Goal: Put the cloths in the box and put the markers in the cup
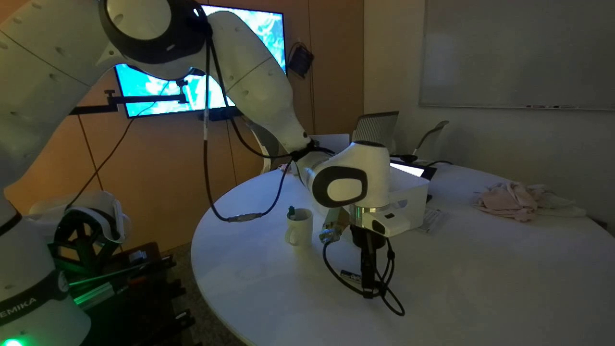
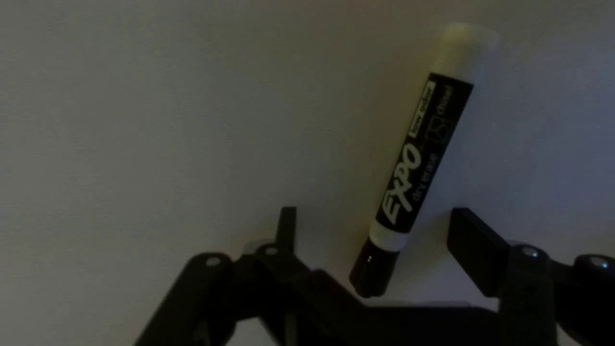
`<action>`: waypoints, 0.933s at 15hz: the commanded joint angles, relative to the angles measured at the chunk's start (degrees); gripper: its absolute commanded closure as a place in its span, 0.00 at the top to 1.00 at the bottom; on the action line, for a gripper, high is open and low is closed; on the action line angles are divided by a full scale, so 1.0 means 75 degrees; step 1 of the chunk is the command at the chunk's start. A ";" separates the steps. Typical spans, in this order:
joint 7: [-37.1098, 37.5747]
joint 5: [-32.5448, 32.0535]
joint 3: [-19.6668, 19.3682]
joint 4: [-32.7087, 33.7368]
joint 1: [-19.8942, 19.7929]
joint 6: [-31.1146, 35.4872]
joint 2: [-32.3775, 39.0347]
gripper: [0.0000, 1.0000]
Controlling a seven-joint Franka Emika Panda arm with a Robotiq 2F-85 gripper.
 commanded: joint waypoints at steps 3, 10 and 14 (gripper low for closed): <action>0.0053 0.0079 -0.0089 0.0139 0.0070 -0.0107 0.0077 0.74; 0.0082 0.0018 -0.0138 0.0092 0.0145 -0.0132 -0.0009 0.40; 0.0077 -0.0003 -0.0145 0.0145 0.0164 -0.0208 -0.0011 0.09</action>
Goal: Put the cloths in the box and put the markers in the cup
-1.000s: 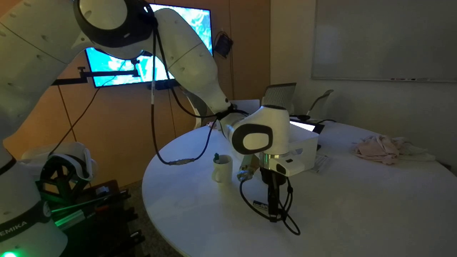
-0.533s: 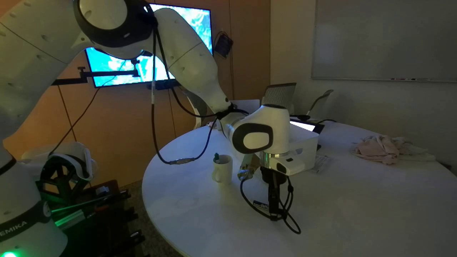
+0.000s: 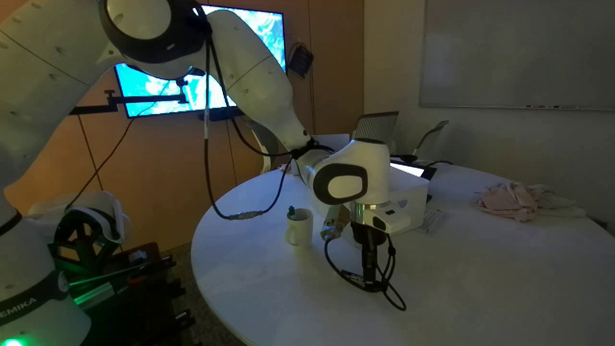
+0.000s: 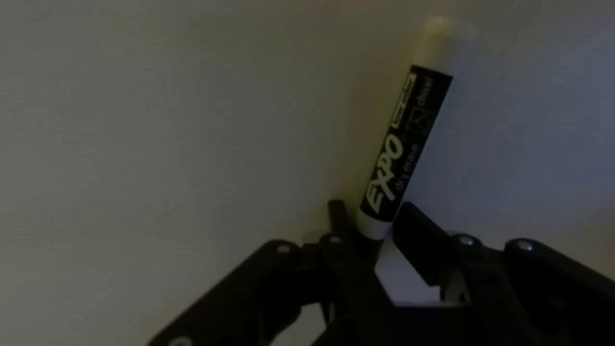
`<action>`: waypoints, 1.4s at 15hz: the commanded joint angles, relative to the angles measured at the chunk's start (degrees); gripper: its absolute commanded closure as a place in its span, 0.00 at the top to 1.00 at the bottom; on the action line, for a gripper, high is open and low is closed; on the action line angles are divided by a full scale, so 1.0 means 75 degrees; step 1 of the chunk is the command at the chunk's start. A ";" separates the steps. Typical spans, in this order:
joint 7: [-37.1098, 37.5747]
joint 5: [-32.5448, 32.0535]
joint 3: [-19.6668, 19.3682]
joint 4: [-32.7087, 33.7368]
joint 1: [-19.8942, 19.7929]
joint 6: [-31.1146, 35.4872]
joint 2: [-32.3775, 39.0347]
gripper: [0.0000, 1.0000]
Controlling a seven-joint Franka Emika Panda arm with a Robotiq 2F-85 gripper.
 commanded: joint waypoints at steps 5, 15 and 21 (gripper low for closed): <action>0.0064 -0.0023 -0.0167 0.0082 0.0123 -0.0280 -0.0015 0.10; -0.0655 -0.0960 -0.0286 -0.0722 0.0515 0.0413 -0.0992 0.08; -0.0844 -0.1777 -0.0444 -0.1801 0.0913 0.1403 -0.1818 0.08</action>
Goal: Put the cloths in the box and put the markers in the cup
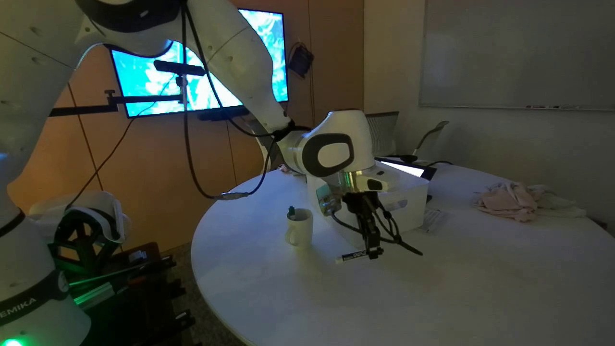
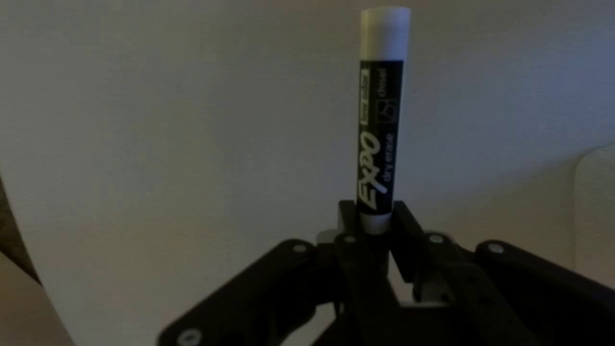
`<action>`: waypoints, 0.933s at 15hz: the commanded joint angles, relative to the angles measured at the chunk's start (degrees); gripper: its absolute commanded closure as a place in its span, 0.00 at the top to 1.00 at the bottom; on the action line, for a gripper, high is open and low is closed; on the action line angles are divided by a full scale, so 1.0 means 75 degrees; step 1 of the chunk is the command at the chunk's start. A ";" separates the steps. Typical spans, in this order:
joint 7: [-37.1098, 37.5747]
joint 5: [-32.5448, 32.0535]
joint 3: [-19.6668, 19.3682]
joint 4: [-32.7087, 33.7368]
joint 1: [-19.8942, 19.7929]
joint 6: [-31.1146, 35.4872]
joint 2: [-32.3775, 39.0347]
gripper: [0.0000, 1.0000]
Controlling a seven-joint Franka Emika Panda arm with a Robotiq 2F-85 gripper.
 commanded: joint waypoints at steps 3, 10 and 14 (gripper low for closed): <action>-0.0126 -0.0631 -0.0285 -0.1459 0.0511 0.1139 -0.0896 0.08; -0.0586 -0.0943 -0.0355 -0.2838 0.0861 0.2419 -0.1613 0.08; -0.0983 -0.1036 -0.0480 -0.3484 0.1086 0.2909 -0.2218 0.08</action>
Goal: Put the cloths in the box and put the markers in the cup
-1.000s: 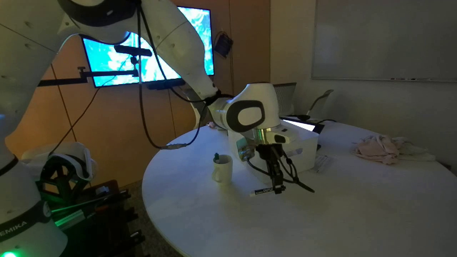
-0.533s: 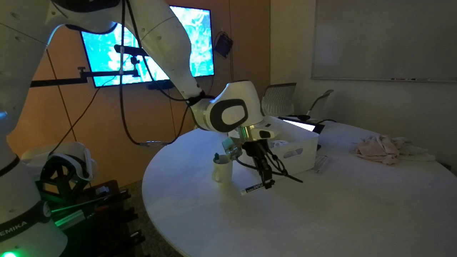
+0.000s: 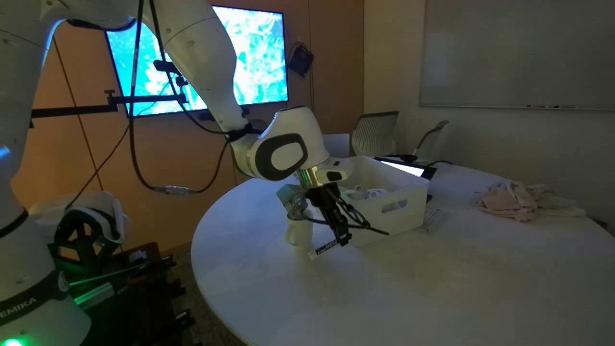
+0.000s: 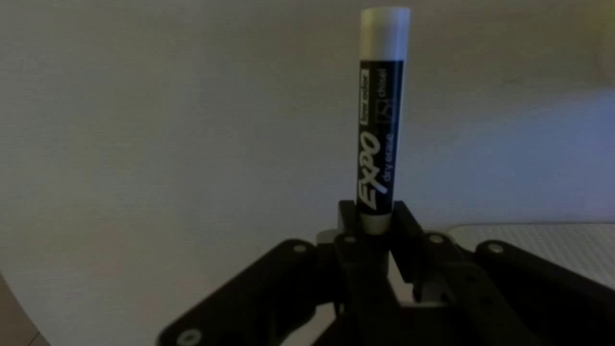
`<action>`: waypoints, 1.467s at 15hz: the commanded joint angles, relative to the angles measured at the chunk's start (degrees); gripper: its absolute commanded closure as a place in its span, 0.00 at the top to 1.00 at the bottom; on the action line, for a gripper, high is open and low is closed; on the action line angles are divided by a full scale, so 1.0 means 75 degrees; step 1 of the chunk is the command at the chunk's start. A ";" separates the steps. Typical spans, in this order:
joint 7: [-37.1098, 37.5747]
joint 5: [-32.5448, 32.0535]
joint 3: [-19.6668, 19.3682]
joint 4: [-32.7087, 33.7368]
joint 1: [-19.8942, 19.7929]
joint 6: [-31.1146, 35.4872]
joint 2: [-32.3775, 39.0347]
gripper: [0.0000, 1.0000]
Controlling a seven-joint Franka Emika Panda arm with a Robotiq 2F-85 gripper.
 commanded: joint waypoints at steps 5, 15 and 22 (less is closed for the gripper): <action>-0.0150 -0.0788 -0.0710 -0.1272 0.0963 0.0735 -0.1246 0.08; 0.0497 -0.1348 -0.1900 -0.1545 0.2842 0.2069 -0.0994 0.08; 0.0993 -0.0740 -0.2861 -0.1494 0.4182 0.3083 -0.0437 0.08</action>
